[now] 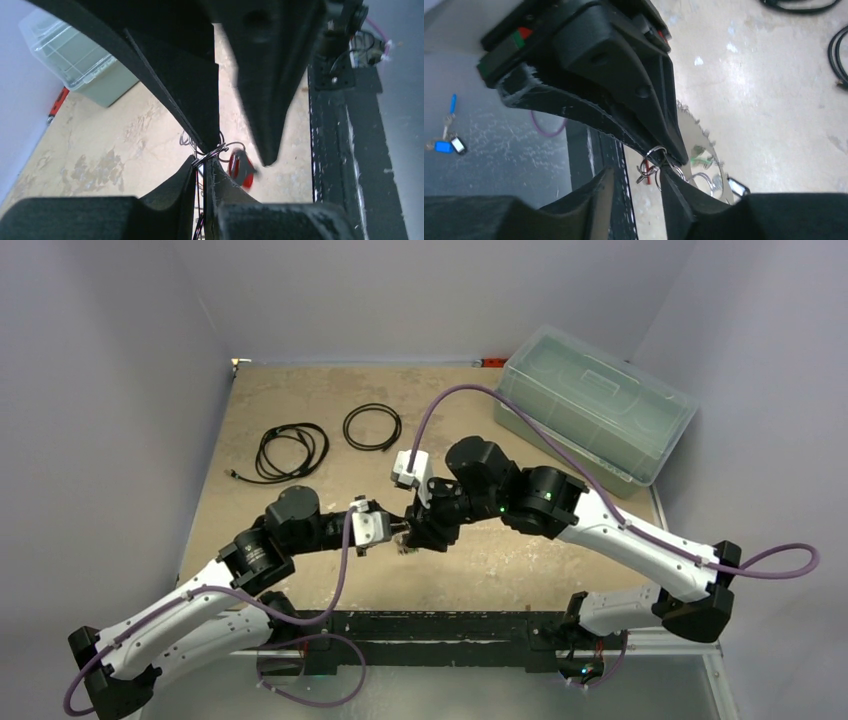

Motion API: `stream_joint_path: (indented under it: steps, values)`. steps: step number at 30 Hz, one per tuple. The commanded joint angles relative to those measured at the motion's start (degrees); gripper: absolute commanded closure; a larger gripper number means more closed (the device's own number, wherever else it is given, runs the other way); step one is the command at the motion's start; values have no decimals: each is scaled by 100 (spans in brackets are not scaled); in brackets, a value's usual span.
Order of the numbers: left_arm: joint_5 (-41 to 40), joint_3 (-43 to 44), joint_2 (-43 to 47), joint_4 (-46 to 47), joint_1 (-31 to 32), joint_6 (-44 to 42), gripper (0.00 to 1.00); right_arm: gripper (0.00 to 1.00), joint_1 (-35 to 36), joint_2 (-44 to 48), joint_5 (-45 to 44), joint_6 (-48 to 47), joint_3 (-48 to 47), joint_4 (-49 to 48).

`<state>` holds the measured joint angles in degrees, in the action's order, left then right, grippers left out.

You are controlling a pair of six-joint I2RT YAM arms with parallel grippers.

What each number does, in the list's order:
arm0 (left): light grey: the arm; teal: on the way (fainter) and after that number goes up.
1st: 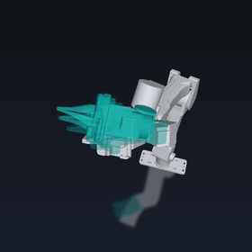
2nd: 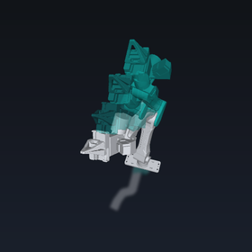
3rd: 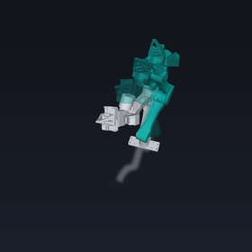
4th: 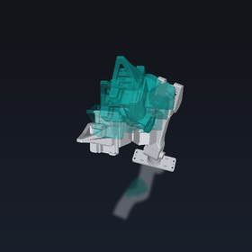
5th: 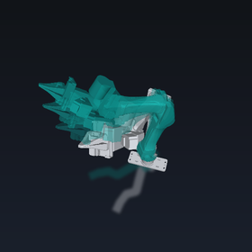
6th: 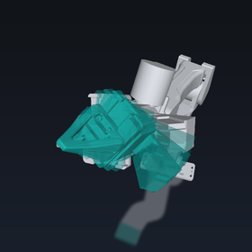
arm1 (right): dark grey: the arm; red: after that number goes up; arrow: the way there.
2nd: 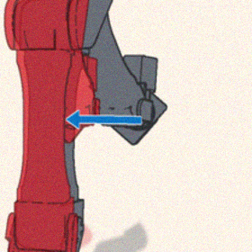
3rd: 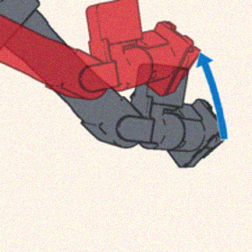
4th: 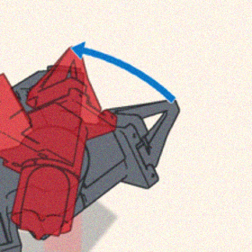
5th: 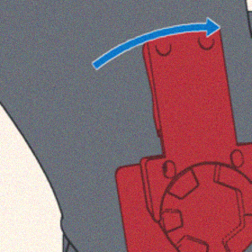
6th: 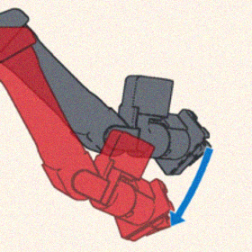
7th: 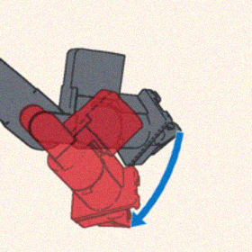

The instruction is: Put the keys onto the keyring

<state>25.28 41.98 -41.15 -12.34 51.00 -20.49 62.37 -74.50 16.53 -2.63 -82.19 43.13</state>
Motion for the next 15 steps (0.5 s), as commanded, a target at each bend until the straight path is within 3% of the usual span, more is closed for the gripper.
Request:
stream_joint_path:
  steps: [1,8,12,15]
  values:
    - [112,-152,344,1533,-21,812,100,52,56,518,375,123,263,-1040]
    - [154,-414,616,2254,-179,1560,100,45,54,1523,-59,220,1106,-2148]
    - [212,-482,638,2453,-197,1815,100,50,56,2047,-563,111,1487,-2636]
    - [195,-486,583,2479,-206,1989,100,52,56,2252,-179,-101,1685,-2870]
